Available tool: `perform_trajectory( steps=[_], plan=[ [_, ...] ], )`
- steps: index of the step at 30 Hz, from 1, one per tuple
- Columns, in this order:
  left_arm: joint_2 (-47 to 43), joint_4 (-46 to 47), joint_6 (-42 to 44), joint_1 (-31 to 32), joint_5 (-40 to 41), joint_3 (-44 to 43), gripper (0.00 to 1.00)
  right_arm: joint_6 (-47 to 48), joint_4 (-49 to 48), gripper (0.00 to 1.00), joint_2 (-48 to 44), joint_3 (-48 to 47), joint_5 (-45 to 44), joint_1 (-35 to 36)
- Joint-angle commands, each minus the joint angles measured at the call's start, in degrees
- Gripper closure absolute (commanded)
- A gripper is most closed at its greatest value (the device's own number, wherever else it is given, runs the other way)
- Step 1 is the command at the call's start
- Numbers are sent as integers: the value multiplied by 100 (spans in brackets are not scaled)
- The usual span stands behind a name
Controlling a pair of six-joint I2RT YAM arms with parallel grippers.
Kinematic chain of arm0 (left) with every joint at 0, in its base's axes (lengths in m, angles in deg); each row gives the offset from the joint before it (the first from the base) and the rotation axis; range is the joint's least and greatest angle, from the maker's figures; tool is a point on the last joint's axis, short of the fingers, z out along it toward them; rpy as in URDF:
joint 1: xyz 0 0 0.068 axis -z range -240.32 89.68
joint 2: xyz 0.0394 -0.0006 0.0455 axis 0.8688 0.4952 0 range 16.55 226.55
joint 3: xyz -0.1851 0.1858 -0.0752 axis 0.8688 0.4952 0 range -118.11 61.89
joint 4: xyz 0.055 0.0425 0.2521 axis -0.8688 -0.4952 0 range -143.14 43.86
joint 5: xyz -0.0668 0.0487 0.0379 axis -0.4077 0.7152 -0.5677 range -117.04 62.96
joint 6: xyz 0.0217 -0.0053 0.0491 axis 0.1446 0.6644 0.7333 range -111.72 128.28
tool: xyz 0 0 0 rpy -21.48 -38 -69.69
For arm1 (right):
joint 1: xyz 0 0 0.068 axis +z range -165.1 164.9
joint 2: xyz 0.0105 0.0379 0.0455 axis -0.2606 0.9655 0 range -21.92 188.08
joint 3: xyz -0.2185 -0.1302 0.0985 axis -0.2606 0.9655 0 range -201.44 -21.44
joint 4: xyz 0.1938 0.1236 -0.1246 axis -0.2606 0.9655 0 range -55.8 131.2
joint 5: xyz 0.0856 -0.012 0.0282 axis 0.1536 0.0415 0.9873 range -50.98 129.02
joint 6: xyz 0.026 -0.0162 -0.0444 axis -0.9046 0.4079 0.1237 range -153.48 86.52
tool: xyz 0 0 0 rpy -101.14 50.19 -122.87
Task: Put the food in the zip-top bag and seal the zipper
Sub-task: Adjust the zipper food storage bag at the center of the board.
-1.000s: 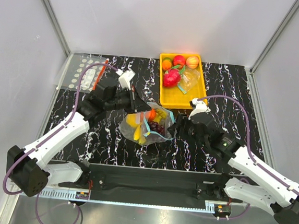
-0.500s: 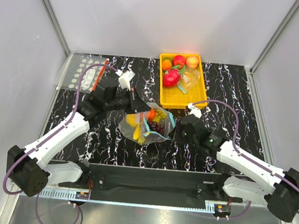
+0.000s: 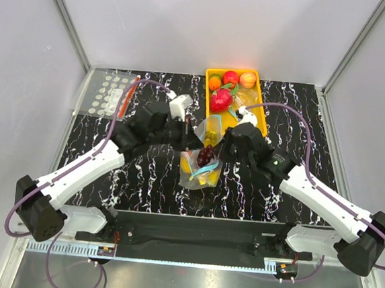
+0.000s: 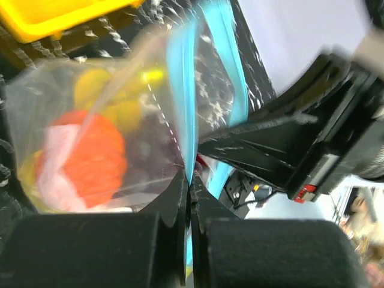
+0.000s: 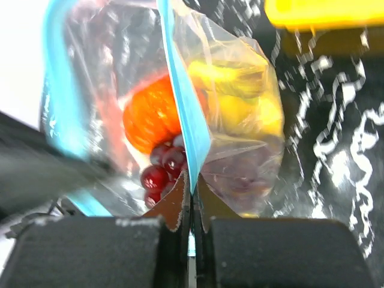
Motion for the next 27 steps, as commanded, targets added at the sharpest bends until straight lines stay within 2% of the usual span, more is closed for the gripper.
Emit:
perform_trajectory(
  steps=[1,5,7,14,17,23,27],
  plan=[
    [241,109,292,567,246,-629,100,262,-168,100,361,-653,61,33],
    [383,285,186,797,124,-551,100,236,-336,100,546,-619,184,42],
    [279,154,256,788,307,-516,100,236,-266,100,459,-584,132,33],
    [146,-426,678,411,554,-902,100,473,411,100,-42,-1041,-88,42],
    [111,-313,644,314,519,-657,100,579,762,100,-96,-1208,-114,42],
    [58,232,520,278,563,125,100,588,667,100,-149,-577,-211,33],
    [487,215,599,278,282,-31,99,535,701,100,185,-443,-141,33]
  ],
)
